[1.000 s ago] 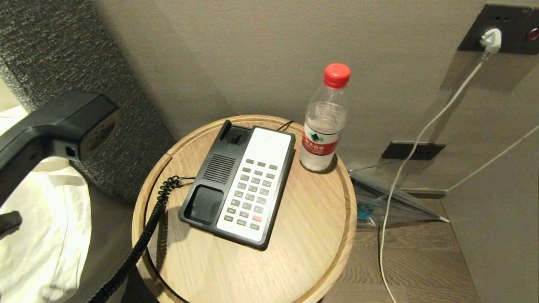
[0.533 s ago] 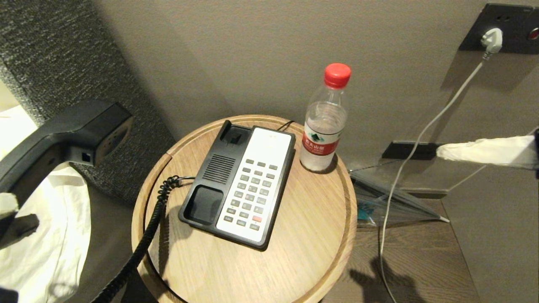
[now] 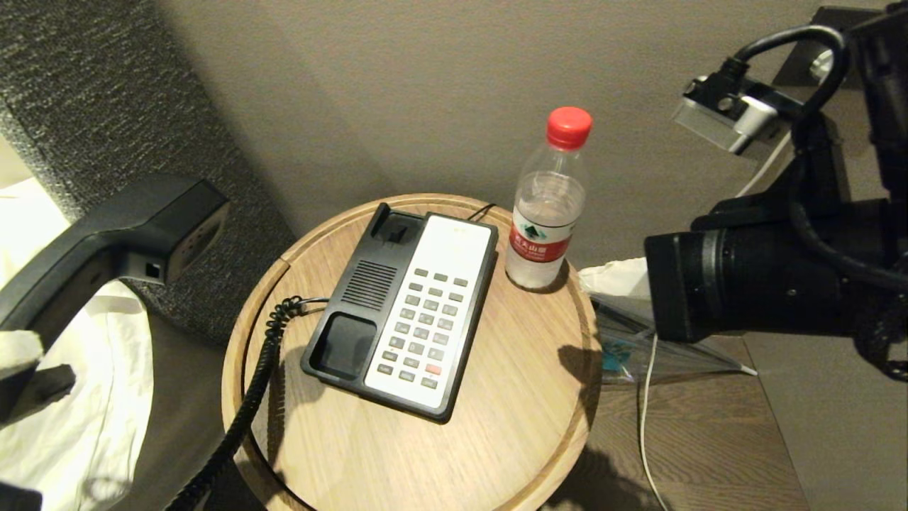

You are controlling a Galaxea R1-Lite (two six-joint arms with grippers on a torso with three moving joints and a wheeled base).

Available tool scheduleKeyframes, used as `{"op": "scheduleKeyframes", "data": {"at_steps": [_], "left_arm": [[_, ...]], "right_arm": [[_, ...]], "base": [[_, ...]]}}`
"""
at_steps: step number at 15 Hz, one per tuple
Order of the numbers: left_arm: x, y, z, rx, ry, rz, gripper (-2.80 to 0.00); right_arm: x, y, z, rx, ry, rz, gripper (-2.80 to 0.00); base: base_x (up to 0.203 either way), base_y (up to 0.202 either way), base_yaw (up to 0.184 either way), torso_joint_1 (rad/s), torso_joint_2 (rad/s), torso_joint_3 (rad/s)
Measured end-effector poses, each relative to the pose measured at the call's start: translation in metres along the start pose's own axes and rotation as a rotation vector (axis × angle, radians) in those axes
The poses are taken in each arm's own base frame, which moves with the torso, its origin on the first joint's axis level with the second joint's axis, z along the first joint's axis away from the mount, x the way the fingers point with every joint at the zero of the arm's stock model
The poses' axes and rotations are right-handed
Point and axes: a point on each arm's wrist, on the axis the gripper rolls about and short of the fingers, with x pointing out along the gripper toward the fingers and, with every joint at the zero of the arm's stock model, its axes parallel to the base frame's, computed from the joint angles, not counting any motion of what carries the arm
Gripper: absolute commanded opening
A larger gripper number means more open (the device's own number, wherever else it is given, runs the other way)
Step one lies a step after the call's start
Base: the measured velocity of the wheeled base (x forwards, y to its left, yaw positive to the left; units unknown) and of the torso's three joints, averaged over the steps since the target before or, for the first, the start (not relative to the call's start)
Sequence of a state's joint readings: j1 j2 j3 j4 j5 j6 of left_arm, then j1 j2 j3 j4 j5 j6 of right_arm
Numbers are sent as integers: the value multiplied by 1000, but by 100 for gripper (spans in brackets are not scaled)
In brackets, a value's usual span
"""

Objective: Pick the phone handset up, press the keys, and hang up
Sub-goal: Dial the number

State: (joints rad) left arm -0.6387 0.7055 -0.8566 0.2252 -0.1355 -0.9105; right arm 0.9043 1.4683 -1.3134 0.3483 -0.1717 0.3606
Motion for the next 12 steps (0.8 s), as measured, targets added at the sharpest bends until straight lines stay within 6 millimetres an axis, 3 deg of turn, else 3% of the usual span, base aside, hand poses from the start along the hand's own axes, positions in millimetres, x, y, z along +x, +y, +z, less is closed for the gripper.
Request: {"op": "scheduleKeyframes", "data": {"at_steps": [8,9,12], "left_arm": [[0,4,-3,-2,7,12,-280],[1,5,-4,-2,8,13,-280],[1,6,-4,-2,5,9,-280]], "right_arm": [[42,22,-6,-46,84,-2,-280],[47,24,-6,-49,92,-2,0],[59,30,-8,-59,112,0,0]], "base": [[0,0,0,0,0,0],[0,0,0,0,0,0],[0,0,0,0,0,0]]}}
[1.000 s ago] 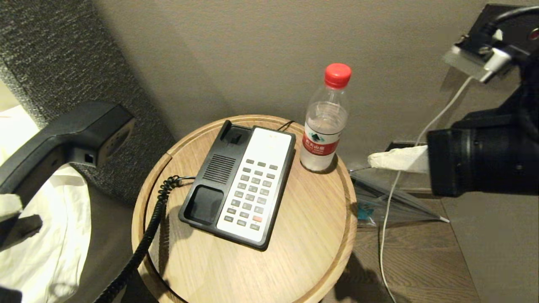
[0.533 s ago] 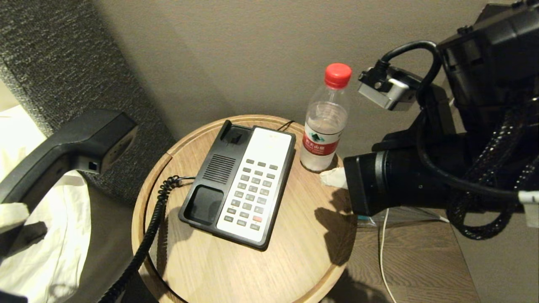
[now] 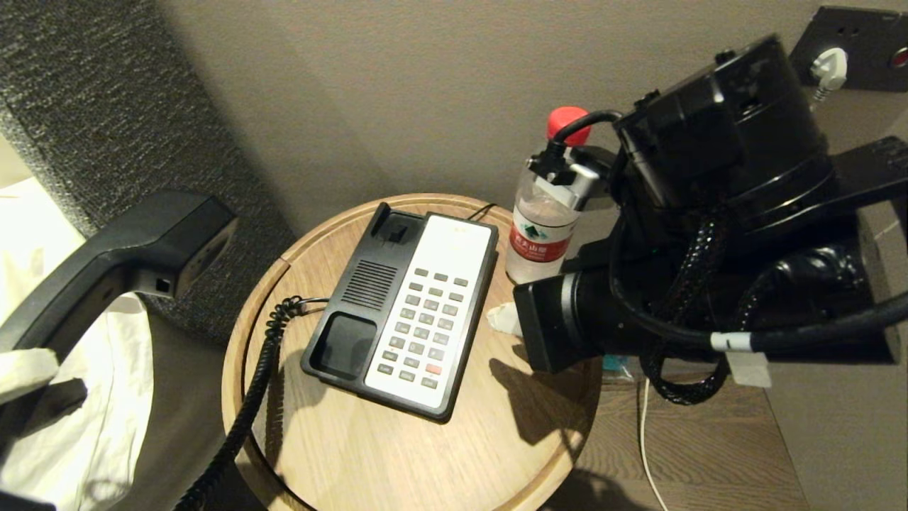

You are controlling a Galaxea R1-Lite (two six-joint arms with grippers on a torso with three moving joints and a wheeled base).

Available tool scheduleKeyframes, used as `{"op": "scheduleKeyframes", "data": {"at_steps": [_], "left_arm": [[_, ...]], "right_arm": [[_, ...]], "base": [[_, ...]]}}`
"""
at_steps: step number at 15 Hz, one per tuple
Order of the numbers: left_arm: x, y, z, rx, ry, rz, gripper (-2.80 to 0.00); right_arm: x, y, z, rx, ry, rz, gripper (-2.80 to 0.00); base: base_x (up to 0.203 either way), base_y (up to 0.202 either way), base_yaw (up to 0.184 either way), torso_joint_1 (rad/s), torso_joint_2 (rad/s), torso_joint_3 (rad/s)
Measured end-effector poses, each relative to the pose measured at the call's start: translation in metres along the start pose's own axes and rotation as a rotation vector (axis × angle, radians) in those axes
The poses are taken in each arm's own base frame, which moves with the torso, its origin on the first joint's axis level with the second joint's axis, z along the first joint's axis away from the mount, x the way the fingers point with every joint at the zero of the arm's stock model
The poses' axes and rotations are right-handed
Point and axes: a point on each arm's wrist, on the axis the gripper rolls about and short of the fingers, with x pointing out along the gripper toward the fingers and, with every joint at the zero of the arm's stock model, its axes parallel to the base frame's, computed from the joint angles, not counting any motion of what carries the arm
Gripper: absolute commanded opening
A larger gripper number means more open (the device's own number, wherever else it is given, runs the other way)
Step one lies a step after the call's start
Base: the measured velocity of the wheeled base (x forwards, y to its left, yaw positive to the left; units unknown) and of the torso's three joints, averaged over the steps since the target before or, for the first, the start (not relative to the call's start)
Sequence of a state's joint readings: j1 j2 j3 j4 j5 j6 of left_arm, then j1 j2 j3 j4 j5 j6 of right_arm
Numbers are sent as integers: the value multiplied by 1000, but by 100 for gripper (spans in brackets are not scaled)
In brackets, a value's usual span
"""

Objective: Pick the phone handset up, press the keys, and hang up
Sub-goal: Dial the number

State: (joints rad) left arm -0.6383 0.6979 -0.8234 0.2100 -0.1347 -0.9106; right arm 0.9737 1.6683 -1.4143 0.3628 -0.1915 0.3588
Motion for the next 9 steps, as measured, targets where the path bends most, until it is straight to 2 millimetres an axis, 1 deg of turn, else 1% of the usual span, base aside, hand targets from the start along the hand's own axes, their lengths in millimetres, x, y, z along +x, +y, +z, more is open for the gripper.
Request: {"op": "scheduleKeyframes", "data": {"at_steps": [6,9], "left_arm": [[0,3,-2,-1,5,6,-280],[-1,4,-3,1,2,4,-280]], "right_arm": [[18,8,4,-8,-4,-19,0],[24,12,6,-13,-11,-29,0]], "base": [[0,0,0,0,0,0],[0,0,0,0,0,0]]}}
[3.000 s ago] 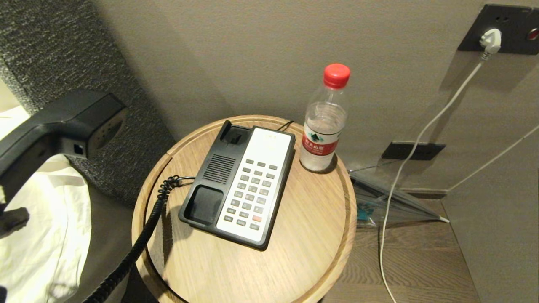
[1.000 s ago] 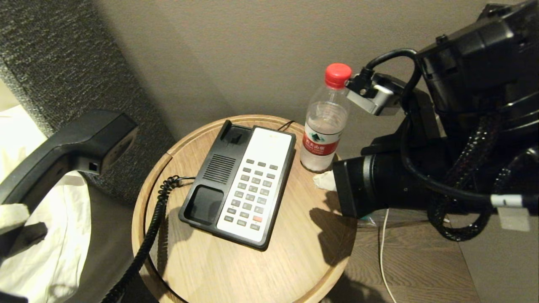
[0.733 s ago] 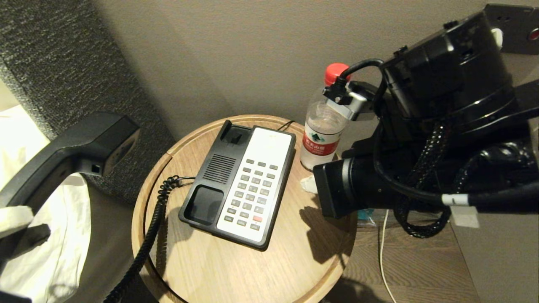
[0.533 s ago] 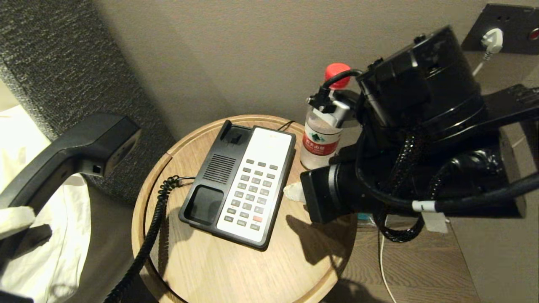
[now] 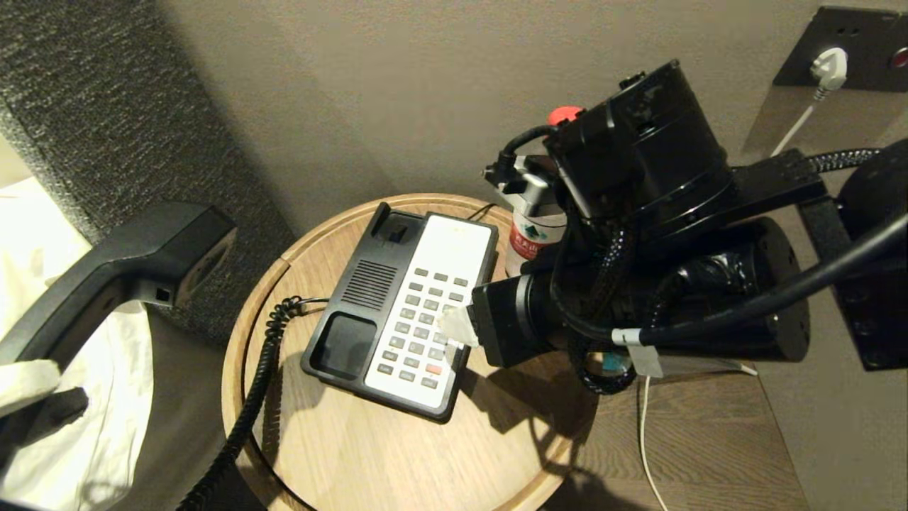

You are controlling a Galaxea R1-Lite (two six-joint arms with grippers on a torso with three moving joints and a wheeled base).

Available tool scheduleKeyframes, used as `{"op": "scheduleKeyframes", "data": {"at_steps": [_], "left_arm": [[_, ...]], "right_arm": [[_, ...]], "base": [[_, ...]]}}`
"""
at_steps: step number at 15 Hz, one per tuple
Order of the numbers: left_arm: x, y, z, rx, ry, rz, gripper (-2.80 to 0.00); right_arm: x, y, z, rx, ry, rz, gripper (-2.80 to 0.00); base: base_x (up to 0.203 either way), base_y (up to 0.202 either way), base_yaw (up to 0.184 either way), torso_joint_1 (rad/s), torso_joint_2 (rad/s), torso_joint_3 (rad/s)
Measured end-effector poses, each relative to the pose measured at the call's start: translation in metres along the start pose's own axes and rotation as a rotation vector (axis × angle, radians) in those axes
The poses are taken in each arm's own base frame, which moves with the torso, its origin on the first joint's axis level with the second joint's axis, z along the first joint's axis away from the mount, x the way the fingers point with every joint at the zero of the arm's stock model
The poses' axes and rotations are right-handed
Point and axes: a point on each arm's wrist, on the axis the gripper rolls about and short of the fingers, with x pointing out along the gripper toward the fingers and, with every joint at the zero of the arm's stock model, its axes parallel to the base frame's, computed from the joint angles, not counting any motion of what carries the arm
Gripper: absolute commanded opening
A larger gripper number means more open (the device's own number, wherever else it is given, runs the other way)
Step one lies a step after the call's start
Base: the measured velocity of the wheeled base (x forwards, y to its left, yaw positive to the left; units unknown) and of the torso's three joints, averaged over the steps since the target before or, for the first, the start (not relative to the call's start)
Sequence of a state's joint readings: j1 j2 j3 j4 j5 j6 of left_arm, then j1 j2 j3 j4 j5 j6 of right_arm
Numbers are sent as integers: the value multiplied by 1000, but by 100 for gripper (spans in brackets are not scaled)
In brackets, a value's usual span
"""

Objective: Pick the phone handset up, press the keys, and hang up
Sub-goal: Dial the number

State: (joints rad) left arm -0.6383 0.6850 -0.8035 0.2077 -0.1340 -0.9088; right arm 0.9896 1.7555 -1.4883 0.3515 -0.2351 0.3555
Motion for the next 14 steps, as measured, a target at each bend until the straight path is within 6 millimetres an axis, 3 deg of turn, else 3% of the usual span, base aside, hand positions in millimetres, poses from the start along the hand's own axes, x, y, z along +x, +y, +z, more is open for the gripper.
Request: {"op": "scheduleKeyframes", "data": {"at_steps": [2,3,14], "left_arm": [[0,2,-1,-1,3,4,-280],[0,3,-2,-1,5,8,-280],[0,5,-4,-1,9,11,-280]], "right_arm": [[4,7,5,-3,-20,-5,0],[6,10,4,-5,-19,-1,-280],[25,21,7,-12,-25,11,-280]], "base": [[0,0,0,0,0,0],[0,0,0,0,0,0],[0,0,0,0,0,0]]}}
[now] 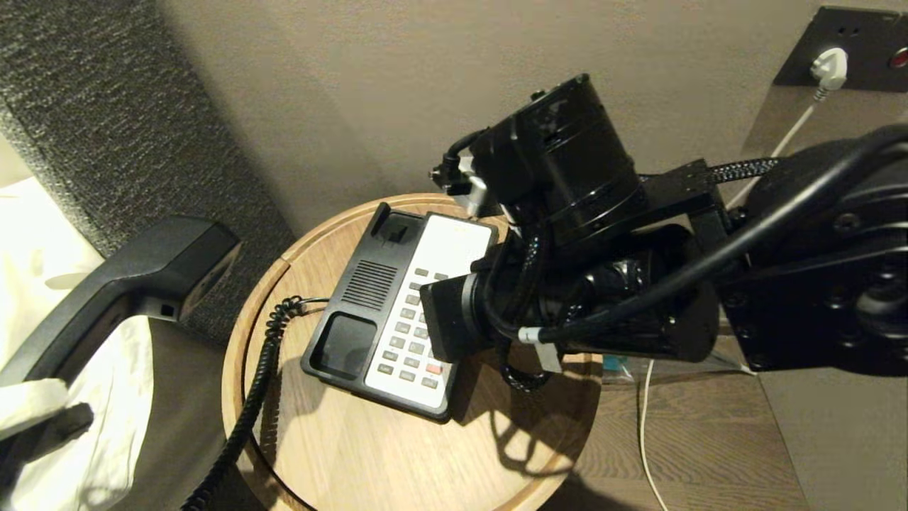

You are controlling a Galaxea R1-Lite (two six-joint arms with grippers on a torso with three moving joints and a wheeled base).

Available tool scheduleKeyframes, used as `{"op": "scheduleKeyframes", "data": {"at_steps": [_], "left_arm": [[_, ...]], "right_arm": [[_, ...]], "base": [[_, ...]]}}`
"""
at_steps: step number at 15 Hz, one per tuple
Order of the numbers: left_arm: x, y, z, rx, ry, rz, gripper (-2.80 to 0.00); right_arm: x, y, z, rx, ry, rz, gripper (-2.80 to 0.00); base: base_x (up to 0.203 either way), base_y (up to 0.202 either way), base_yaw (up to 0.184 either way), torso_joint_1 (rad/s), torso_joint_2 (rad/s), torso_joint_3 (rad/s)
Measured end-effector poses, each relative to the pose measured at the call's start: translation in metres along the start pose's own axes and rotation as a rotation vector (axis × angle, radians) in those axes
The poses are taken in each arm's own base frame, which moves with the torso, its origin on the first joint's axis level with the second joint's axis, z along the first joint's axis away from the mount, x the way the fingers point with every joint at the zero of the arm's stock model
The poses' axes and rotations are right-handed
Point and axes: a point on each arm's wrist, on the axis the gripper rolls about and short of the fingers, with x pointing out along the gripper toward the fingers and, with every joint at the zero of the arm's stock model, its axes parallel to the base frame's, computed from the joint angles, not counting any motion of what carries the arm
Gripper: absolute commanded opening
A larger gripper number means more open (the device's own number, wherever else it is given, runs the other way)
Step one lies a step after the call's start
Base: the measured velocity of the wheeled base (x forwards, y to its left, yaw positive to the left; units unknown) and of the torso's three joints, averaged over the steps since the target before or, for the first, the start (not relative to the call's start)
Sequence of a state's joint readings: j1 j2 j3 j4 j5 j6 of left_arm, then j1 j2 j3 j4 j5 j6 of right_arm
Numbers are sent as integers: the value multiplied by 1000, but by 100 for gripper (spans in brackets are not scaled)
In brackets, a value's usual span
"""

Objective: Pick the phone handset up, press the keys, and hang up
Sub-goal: Dial the number

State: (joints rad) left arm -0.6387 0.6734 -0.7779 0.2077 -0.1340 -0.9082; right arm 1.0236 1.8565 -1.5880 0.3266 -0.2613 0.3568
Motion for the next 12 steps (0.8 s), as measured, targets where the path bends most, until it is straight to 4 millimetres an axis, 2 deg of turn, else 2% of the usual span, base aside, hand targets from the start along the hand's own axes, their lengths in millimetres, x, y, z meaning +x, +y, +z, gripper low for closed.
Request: {"op": "scheduleKeyframes", "data": {"at_steps": [5,12], "left_arm": [[0,1,-1,0,4,4,-280],[3,3,-2,3,-6,-13,-280]], "right_arm": [[12,-5,0,5,9,-35,-280],[15,-14,2,18,7,-59,-280]], "base": [[0,0,0,0,0,0],[0,0,0,0,0,0]]}}
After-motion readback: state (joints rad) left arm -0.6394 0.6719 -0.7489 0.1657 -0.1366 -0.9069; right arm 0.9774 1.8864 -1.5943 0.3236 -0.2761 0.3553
